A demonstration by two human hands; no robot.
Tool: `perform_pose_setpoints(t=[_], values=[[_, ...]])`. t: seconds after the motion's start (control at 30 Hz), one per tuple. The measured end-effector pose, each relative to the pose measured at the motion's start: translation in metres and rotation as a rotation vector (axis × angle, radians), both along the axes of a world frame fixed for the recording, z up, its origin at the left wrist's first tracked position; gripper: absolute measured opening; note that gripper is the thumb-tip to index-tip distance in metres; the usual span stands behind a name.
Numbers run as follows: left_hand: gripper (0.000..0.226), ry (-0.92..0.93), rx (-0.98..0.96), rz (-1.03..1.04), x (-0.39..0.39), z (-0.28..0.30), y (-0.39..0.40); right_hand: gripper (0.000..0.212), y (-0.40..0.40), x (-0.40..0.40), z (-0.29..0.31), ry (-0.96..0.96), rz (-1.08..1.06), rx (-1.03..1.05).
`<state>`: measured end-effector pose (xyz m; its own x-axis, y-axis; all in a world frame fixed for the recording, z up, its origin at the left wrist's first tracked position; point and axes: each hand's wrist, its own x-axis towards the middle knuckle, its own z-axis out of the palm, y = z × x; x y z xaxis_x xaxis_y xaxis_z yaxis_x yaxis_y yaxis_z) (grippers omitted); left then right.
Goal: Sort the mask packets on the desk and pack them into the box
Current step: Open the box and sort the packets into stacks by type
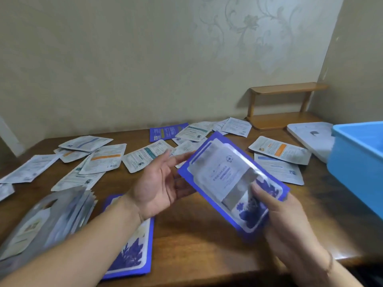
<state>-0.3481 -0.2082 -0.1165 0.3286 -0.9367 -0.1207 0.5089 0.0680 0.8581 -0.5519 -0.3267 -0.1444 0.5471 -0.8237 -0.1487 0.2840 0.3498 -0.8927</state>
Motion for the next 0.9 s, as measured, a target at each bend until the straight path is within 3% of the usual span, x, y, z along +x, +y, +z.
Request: perform_pose_setpoints(t=[0.07,0.13,0.27,0.43,0.6,0.73,0.9], values=[[0.042,-0.110,0.033,0.085,-0.001,-0.001,-0.003,0.025,0.000,0.012,0.002,-0.042,0.031,0.142],[0.031,-0.292,0.137,0.230,-0.001,0.001,-0.006,0.026,0.006,0.016,0.001,-0.009,0.077,0.144],[0.018,-0.598,0.238,0.390,0.028,0.029,0.013,0.022,0.019,0.016,0.004,0.115,0.165,-0.077],[0.018,-1.054,0.572,0.244,0.084,0.047,0.062,0.047,0.070,0.045,0.011,0.290,0.512,-0.419],[0.023,-1.384,0.856,0.094,0.103,0.023,0.084,0.069,0.105,0.072,0.002,0.370,0.669,-0.582],[0.029,-1.525,0.915,-0.034,0.103,0.012,0.087,0.086,0.118,0.078,-0.004,0.499,0.755,-0.656],[0.034,-1.606,0.911,-0.080,0.099,0.005,0.084,0.081,0.120,0.078,-0.002,0.648,0.701,-0.879]])
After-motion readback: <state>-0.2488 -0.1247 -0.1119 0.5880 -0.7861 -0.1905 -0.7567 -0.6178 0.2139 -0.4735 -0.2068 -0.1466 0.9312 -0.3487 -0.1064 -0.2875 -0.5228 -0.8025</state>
